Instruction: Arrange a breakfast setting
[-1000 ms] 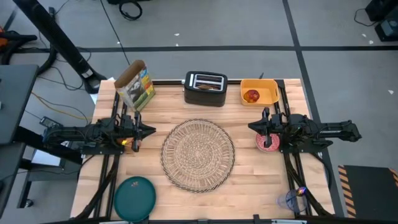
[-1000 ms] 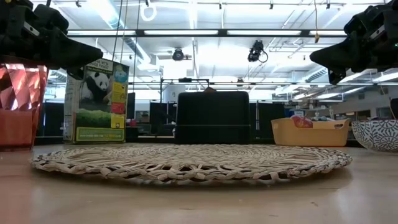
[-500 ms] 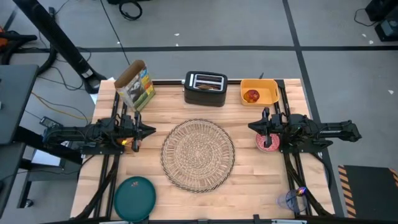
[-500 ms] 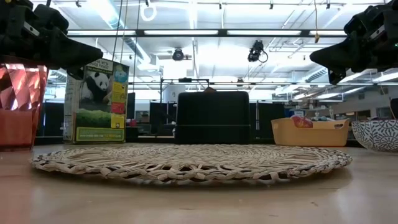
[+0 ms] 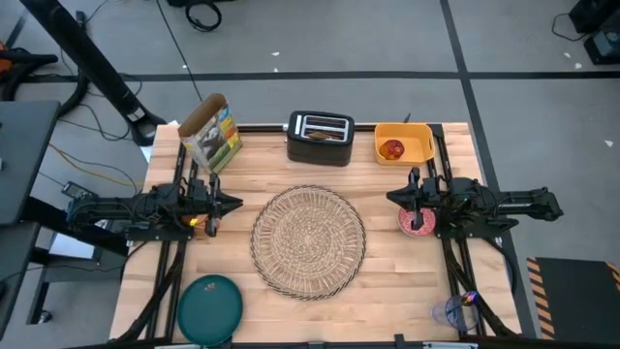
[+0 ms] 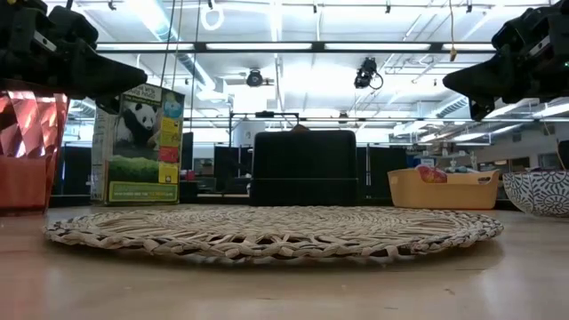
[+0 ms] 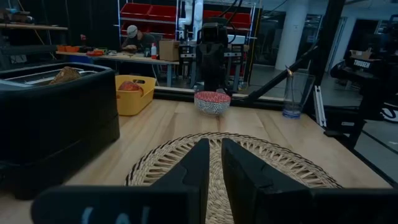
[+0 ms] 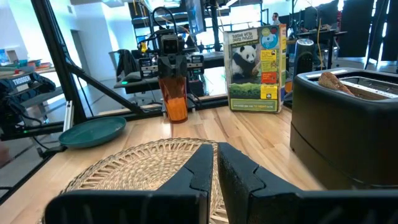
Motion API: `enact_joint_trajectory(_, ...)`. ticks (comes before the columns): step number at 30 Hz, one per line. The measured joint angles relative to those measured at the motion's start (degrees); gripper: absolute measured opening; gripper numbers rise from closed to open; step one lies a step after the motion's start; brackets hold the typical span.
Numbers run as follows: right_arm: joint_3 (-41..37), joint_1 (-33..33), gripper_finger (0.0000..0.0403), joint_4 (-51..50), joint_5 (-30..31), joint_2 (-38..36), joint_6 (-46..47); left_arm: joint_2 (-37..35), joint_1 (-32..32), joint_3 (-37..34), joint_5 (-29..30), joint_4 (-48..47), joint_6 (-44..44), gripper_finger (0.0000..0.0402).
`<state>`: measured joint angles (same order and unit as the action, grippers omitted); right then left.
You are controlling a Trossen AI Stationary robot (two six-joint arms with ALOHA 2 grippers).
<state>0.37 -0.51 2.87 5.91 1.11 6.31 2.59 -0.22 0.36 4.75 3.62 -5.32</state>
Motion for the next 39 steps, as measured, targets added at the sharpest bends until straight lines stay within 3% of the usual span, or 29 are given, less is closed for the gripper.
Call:
enact_joint_trajectory(15,0.0,0.0,0.0033,0.1,0.0,0.0,-0.6,0.0,0.0,0.0,0.0,0.0,0.0,0.005)
enact_joint_trajectory(19,0.0,0.0,0.0033,6.3,0.5,0.0,-1.6,0.0,0.0,0.0,0.0,0.0,0.0,0.005)
enact_joint_trajectory(22,0.1,-0.1,0.0033,13.7,2.5,0.1,2.0,0.0,0.0,0.0,0.0,0.0,0.0,0.005)
enact_joint_trajectory(25,3.2,-0.1,0.0033,12.9,6.1,1.3,9.3,0.0,0.0,0.0,0.0,0.0,0.0,0.005)
enact_joint_trajectory(29,11.7,0.6,0.002,3.7,6.1,8.7,10.5,0.0,0.0,0.0,0.0,0.0,0.0,0.005)
enact_joint_trajectory(39,38.0,6.8,0.0006,-17.5,6.5,39.6,14.3,0.0,0.0,0.0,0.0,0.0,0.0,0.005)
